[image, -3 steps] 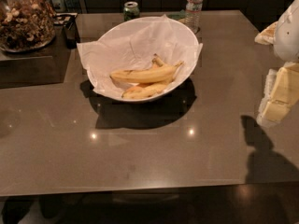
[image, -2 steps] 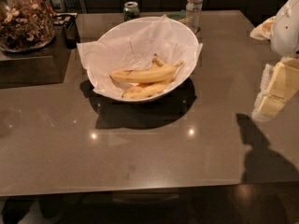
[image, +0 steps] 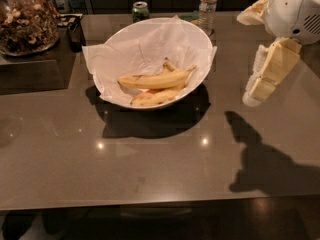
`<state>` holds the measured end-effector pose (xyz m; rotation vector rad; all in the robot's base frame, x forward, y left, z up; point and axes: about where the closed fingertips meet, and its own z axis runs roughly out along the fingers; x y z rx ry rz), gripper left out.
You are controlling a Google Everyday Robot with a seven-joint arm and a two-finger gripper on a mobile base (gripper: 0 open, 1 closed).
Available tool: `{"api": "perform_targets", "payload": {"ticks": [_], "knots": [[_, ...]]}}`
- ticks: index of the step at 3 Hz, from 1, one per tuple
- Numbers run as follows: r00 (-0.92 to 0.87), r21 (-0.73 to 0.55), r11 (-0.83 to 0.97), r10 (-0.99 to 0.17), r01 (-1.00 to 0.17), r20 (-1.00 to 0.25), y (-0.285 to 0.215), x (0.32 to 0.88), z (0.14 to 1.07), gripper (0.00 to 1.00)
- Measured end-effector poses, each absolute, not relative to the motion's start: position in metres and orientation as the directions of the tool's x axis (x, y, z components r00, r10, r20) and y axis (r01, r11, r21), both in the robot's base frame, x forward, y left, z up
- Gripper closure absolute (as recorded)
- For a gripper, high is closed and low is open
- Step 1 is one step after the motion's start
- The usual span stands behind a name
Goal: Pick banana from white bowl
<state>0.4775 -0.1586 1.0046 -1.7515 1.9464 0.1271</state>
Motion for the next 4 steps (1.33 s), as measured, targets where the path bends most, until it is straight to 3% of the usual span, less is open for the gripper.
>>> {"api": "perform_targets", "payload": {"ticks": [2, 4], "knots": [[-0.063, -0.225, 0.195, -0.870, -0.955, -0.490, -0.152, 0.486, 0.991, 0.00], [-0.003, -0.153, 0.109, -0.823, -0.982, -0.568, -0.088, 0.519, 0.961, 0.00]]}}
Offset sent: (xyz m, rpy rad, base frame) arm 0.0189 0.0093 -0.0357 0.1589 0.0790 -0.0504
